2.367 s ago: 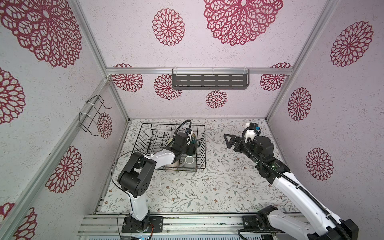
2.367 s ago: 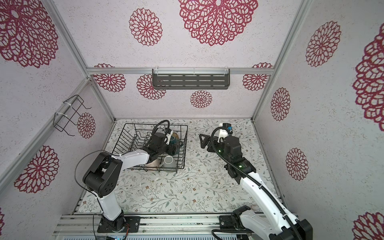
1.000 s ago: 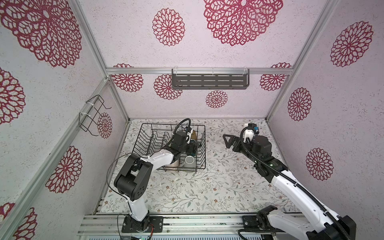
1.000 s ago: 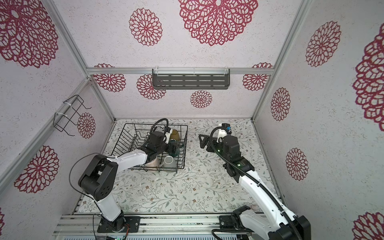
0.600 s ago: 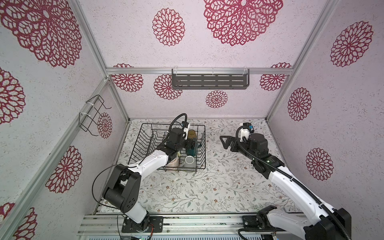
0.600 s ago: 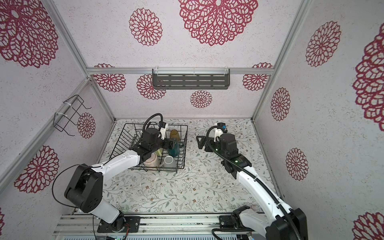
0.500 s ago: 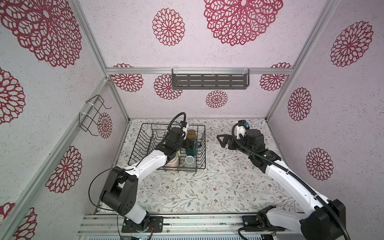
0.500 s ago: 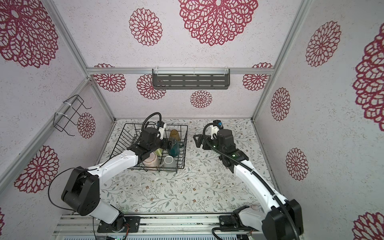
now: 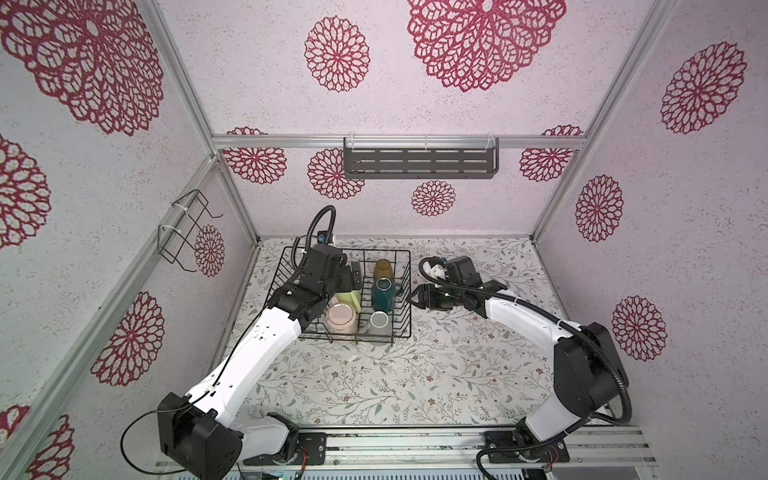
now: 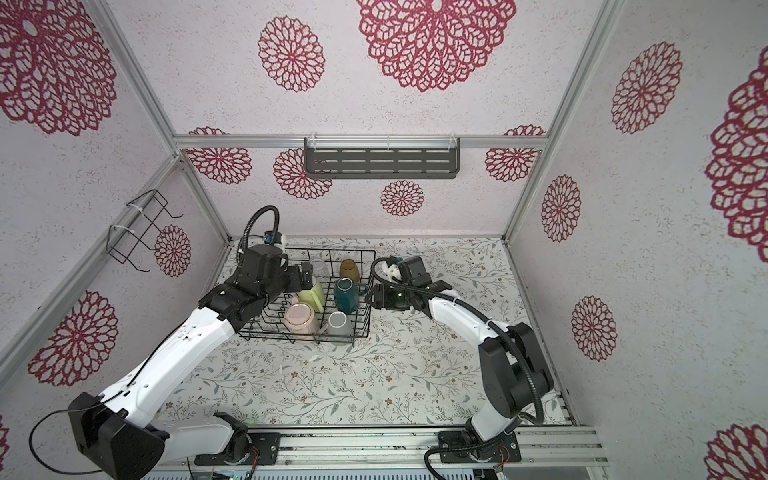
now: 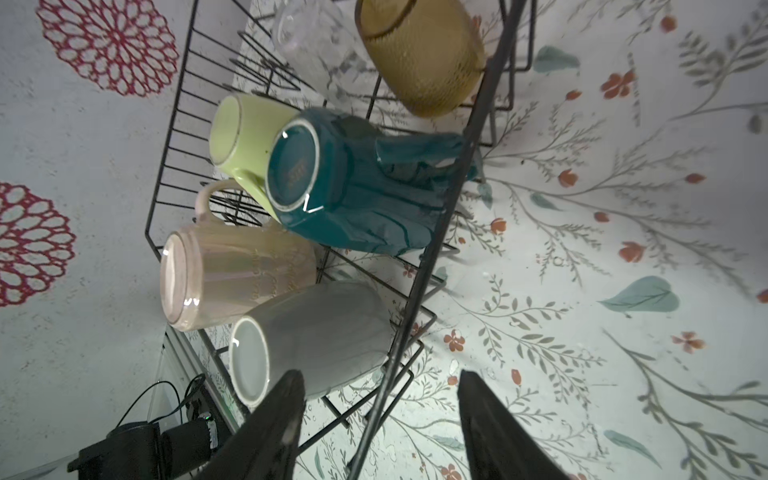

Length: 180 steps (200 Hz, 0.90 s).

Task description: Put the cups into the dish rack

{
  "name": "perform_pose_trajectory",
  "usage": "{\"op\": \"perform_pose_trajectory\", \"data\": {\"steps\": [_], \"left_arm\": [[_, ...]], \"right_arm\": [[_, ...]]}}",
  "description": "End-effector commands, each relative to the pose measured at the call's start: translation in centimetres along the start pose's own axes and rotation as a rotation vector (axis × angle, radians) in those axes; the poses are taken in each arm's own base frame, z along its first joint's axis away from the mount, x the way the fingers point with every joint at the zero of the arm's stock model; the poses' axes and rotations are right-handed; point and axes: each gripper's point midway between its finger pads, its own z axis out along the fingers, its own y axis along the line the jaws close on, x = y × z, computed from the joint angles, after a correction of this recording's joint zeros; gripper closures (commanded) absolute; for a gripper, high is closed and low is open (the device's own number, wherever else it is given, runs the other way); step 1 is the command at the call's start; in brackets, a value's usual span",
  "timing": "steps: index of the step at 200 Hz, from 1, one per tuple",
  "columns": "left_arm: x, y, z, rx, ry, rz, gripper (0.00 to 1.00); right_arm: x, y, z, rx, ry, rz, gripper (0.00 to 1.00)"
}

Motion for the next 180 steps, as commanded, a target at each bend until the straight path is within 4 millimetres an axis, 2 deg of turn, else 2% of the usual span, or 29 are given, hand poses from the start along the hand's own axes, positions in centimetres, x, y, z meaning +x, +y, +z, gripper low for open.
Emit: {"op": "perform_pose_trajectory", "data": {"steps": [1,10,21,31,67,75,92,138,180], "left_arm": [[2.7,3.6,-1.0,-0.134,0.072,-0.046,0.03],[3.0,4.2,-1.4,-0.154,0.069,-0.052,0.03],[3.3,5.3,-1.9,-0.202,0.056,-0.061,0.03],[3.7,6.0,-2.3,-0.229,0.061,-0.061,0.03],[5.2,7.7,-3.5,-0.288,0.084,-0.055,0.03],[5.5,8.0,-3.7,-0.296,0.081,-0.058,0.03],[5.7,8.4,-4.1,-0.302,0.073,-0.059,0.03],[5.9,8.6,-4.2,-0.309,0.073,-0.060,0.03],[6.3,8.6,-3.7,-0.320,0.093,-0.040,0.03]], "right_arm": [[-1.2,1.2,0.3,-0.011,-0.017,-0.008,0.40],[-1.3,0.8,1.0,0.007,-0.016,0.010,0.44],[-1.6,0.4,2.0,0.019,-0.027,0.036,0.63],[-1.7,-0.2,2.7,0.040,-0.036,0.080,0.70],[-1.6,-0.4,4.5,0.050,-0.018,0.146,0.77],[-1.6,-0.5,4.8,0.059,-0.015,0.153,0.86],[-1.6,-1.2,4.8,0.097,-0.020,0.176,0.95],[-1.6,-2.7,3.4,0.203,-0.048,0.160,1.00],[-2.5,-3.3,0.7,0.254,-0.133,0.184,1.00]]}}
